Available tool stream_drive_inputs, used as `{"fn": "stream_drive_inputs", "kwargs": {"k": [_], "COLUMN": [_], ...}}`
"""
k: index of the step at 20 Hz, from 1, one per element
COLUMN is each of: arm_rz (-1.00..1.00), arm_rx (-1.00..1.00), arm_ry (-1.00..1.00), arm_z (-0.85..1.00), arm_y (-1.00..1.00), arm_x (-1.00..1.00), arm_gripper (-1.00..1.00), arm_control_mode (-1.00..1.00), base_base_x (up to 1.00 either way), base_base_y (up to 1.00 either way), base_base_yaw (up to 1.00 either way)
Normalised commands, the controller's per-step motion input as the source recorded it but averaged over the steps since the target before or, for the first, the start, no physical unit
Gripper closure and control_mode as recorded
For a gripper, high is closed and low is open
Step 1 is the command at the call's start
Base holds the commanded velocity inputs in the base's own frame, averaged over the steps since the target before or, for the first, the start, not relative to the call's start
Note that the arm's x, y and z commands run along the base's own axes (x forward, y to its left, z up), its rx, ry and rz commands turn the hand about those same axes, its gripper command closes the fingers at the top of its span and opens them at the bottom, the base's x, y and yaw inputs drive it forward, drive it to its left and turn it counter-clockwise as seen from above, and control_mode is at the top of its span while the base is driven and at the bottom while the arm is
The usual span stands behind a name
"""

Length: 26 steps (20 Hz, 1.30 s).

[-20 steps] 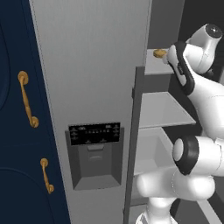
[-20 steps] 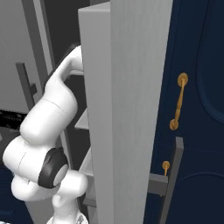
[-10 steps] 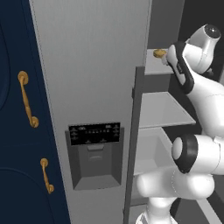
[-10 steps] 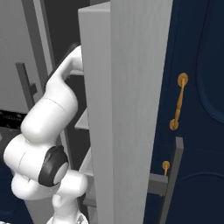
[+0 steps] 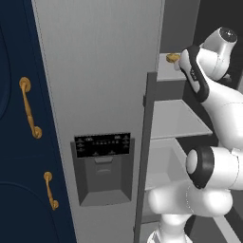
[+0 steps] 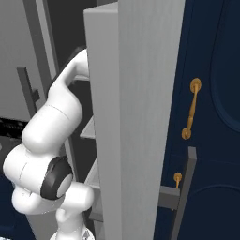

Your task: Take the strawberry from the fridge and place it on top of the pancake, located on the dining counter.

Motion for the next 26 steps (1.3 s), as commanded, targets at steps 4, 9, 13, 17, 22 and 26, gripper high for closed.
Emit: {"fn": "stream_drive_inputs", "kwargs": {"k": [4, 9, 13, 17, 22, 26], "arm_rz": [0.0, -0.01, -0.05, -0.01, 0.0, 0.0], "arm_rx": [-0.04, -0.01, 0.0, 0.0, 0.0, 0.0], "arm_ry": [-0.17, -0.04, 0.01, 0.0, 0.0, 0.0], "arm_z": [-0.03, 0.05, 0.42, 0.1, -0.12, -0.39], "arm_y": [0.68, 0.65, 0.09, 0.05, 0.32, 0.35], "arm_x": [-0.66, -0.96, -1.0, -1.0, -1.0, -1.0], "arm_gripper": [1.0, 1.0, 1.0, 1.0, 1.0, 1.0], "arm_control_mode": [-1.0, -1.0, -1.0, -1.0, -1.0, -1.0], "base_base_x": [0.0, 0.0, 0.0, 0.0, 0.0, 0.0], "base_base_y": [0.0, 0.0, 0.0, 0.0, 0.0, 0.0], "base_base_yaw": [0.0, 0.0, 0.0, 0.0, 0.0, 0.0]}}
